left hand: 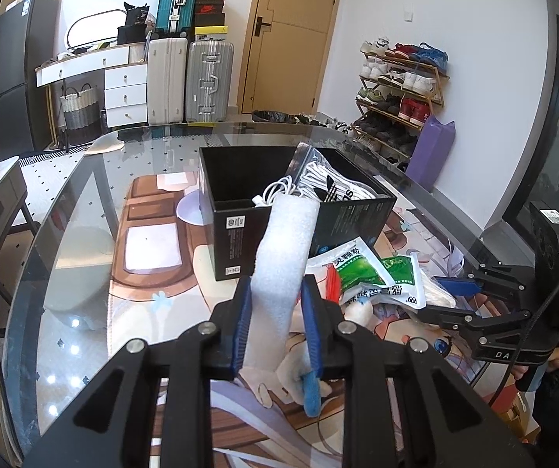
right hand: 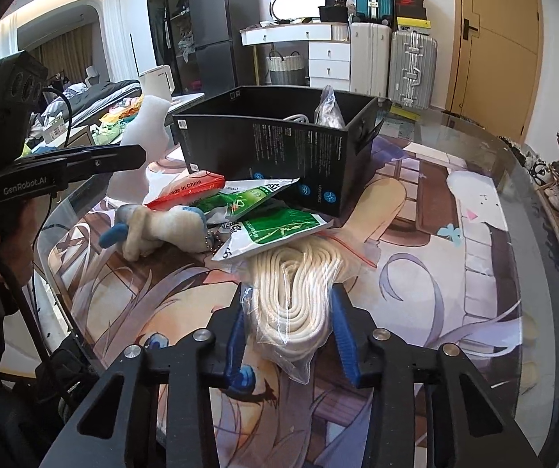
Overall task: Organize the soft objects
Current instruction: 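Lift the foam piece and rope bag and carry both over the black box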
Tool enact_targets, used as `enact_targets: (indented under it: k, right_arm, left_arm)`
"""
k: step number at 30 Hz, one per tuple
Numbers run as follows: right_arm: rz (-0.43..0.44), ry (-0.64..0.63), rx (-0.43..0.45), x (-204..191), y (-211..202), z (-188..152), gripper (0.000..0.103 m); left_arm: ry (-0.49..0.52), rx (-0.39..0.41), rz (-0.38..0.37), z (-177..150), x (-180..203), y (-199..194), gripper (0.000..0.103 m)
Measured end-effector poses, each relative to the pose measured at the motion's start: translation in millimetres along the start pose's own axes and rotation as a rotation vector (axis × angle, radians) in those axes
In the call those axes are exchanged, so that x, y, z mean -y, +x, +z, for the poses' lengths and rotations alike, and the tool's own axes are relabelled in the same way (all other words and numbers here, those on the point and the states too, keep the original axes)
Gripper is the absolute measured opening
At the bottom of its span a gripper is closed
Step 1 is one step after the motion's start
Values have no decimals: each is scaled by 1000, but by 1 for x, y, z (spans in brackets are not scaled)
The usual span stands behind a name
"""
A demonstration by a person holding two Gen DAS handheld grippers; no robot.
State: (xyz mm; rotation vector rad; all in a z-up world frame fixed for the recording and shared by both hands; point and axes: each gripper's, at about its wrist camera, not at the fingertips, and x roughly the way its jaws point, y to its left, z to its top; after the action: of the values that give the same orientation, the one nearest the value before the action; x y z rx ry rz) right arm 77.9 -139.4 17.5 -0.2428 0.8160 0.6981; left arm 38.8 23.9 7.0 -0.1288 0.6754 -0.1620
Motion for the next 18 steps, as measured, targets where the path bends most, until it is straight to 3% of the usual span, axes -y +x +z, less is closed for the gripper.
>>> enact_targets:
  k: [18]
  right_arm:
    - [-54, 41, 74, 16, -37, -5, 39]
  left_arm:
    - [0, 25, 2, 5, 3, -8, 23]
